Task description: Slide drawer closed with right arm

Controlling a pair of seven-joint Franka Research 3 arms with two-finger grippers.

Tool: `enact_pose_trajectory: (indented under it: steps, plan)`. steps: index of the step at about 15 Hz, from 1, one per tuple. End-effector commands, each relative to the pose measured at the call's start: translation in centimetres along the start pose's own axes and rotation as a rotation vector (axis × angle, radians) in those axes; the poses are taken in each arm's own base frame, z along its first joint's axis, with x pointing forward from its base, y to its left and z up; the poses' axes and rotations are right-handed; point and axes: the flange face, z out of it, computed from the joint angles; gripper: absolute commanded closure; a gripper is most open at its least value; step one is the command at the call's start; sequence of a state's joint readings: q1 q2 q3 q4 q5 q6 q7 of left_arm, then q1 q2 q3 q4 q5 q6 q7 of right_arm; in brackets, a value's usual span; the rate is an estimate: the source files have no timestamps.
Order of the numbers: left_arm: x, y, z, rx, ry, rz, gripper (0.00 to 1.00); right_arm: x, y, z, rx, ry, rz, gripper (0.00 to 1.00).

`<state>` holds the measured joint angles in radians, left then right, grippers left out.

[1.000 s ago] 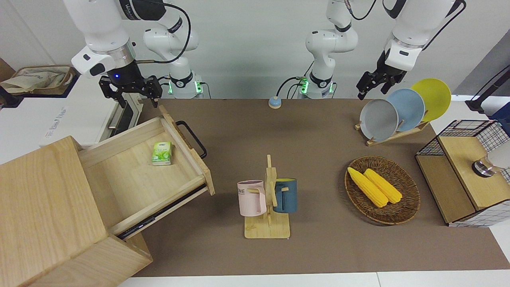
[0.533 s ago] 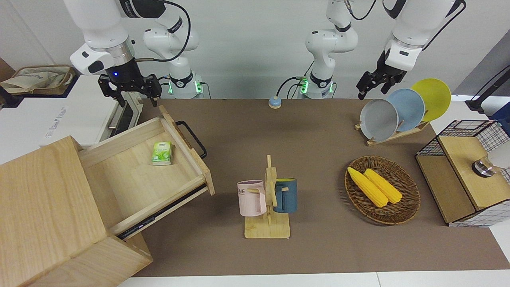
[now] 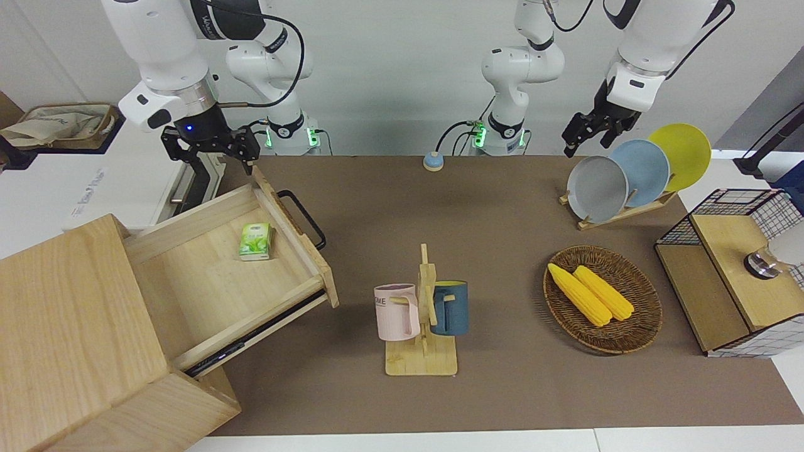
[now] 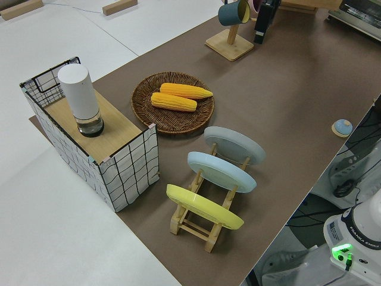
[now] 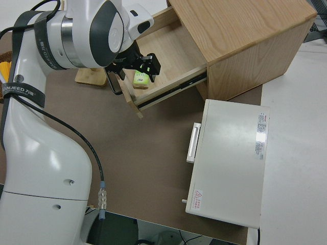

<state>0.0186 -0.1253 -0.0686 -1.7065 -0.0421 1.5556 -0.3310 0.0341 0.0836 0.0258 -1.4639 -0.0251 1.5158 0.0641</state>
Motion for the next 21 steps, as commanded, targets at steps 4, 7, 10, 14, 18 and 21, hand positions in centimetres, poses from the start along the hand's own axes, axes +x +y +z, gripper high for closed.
enact_pose_trajectory:
  steps: [4, 7, 10, 14, 18, 21]
  plan:
    - [-0.3, -0.3, -0.5, 0.0, -0.004, 0.004, 0.01, 0.1, 0.4, -0.2, 0.026, 0.012, 0.01, 0.21]
    - [-0.3, -0.3, -0.5, 0.0, -0.004, 0.004, 0.01, -0.2, 0.4, -0.3, 0.024, 0.001, 0.008, 0.831]
    - [-0.3, -0.3, -0.4, 0.001, -0.005, 0.004, 0.01, -0.3, 0.5, -1.0, 0.029, 0.016, 0.01, 1.0]
    - [-0.3, -0.3, -0.5, 0.0, -0.004, 0.004, 0.01, -0.4, 0.6, -1.0, 0.026, 0.01, 0.011, 1.0]
    - [-0.3, -0.3, -0.5, 0.0, -0.004, 0.004, 0.01, -0.7, 0.6, -1.7, 0.021, -0.001, 0.01, 1.0]
    - [-0.3, -0.3, -0.5, 0.0, -0.004, 0.004, 0.01, -1.3, 0.0, -2.9, 0.02, -0.01, 0.009, 1.0]
